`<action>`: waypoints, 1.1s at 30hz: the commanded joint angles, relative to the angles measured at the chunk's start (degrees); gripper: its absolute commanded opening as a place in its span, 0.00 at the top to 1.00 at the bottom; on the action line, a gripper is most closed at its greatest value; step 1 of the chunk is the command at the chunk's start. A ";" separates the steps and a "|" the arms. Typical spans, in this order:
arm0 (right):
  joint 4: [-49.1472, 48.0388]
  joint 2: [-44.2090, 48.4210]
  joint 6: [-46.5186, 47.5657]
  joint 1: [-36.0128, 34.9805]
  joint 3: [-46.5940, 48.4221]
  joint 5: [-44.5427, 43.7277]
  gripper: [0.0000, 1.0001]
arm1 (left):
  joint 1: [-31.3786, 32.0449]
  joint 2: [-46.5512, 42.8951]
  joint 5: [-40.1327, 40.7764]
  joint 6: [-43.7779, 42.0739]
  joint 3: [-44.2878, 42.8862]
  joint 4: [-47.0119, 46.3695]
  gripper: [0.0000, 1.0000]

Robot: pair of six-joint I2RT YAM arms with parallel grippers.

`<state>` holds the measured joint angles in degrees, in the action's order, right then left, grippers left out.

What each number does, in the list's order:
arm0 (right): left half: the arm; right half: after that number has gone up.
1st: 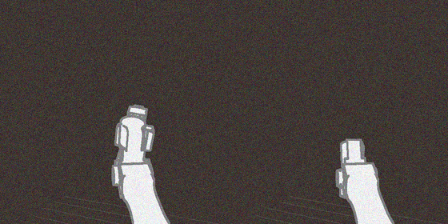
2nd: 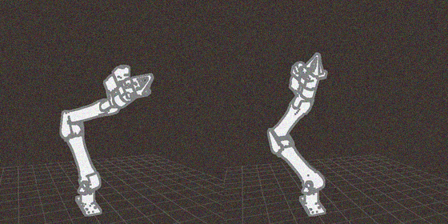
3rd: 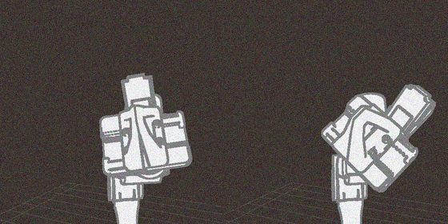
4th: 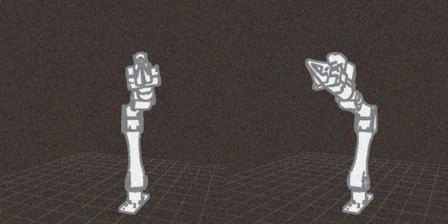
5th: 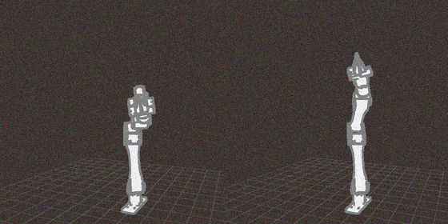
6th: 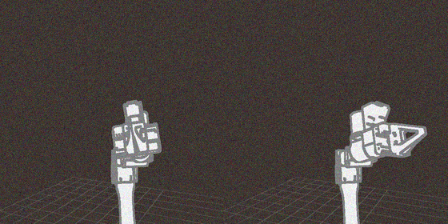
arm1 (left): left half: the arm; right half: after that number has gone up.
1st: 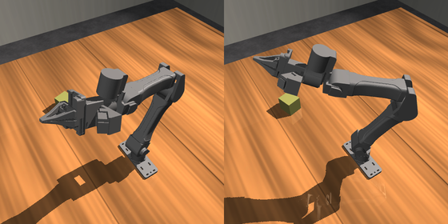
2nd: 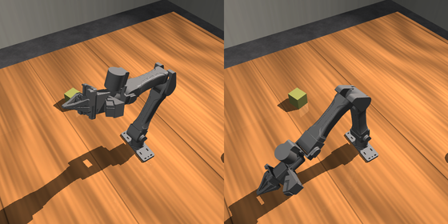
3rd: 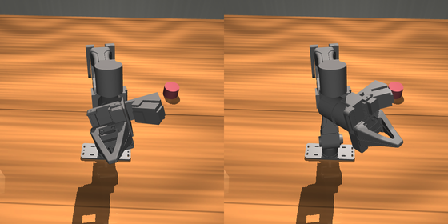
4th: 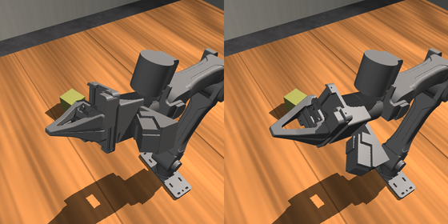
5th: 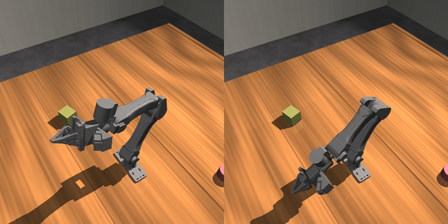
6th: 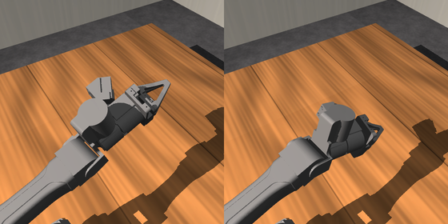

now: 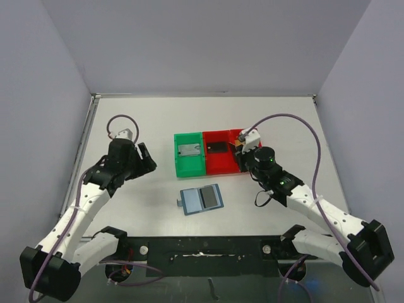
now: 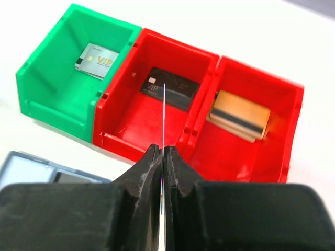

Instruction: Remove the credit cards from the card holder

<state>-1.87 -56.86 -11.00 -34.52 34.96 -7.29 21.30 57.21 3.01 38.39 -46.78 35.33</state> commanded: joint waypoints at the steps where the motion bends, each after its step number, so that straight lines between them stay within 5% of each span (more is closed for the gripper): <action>1: -5.29 -7.56 22.90 -4.02 7.58 -2.01 1.00 | -5.40 -3.57 4.11 -6.98 -3.53 3.11 0.33; 8: -6.93 -18.69 34.14 -4.51 13.94 0.29 1.00 | -5.63 -6.81 9.57 -10.11 -0.73 -1.13 0.30; 14: -6.44 -22.92 37.72 0.28 17.08 11.80 1.00 | -5.66 -8.87 10.15 -10.36 0.48 -3.64 0.29; 33: -3.09 -37.93 51.87 1.50 24.77 13.59 1.00 | -7.33 -7.60 9.31 -11.72 0.99 -5.67 0.29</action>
<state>-4.03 -93.54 36.77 -33.30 56.84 5.02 14.41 50.11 12.88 27.79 -45.56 33.17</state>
